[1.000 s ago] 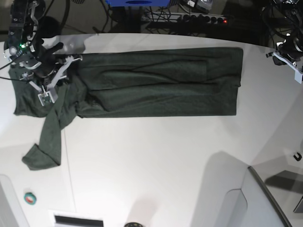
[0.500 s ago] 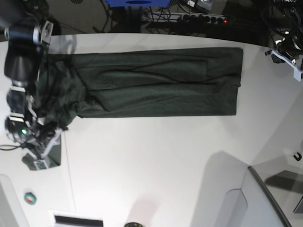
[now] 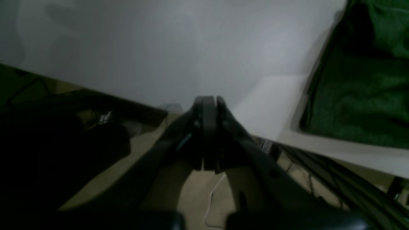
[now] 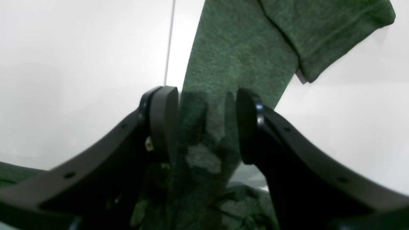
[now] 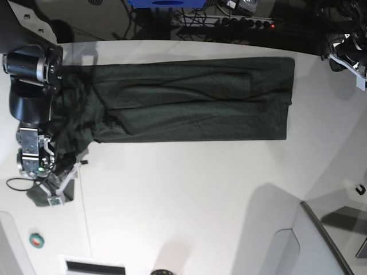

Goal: Layout the t-shirt on the table in an organized manner, then fold the t-shirt properly
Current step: 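Carry the sleeve with the right gripper across onto the folded shirt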

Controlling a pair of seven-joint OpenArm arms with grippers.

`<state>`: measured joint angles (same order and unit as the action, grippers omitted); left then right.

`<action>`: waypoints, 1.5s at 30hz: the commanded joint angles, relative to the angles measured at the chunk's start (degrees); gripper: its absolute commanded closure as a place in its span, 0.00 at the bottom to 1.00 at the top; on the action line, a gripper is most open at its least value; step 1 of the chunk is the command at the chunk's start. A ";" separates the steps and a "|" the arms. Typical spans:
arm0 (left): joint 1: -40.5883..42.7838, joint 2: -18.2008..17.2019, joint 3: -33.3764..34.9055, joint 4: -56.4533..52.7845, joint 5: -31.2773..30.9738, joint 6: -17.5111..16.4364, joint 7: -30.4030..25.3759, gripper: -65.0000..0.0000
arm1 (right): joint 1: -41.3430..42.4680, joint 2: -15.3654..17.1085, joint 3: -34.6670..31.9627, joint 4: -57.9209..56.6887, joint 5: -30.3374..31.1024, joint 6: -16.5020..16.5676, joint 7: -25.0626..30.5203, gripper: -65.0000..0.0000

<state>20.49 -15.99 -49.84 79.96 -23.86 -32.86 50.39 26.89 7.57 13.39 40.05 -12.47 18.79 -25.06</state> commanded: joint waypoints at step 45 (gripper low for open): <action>-0.05 -1.29 -0.22 -0.18 -0.10 0.03 -0.41 1.00 | -24.48 -14.56 -4.29 56.17 0.29 21.21 -21.58 1.00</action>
<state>20.32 -16.16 -49.78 78.94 -23.55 -32.86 50.61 1.19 -6.81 9.08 95.20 -12.73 39.53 -47.88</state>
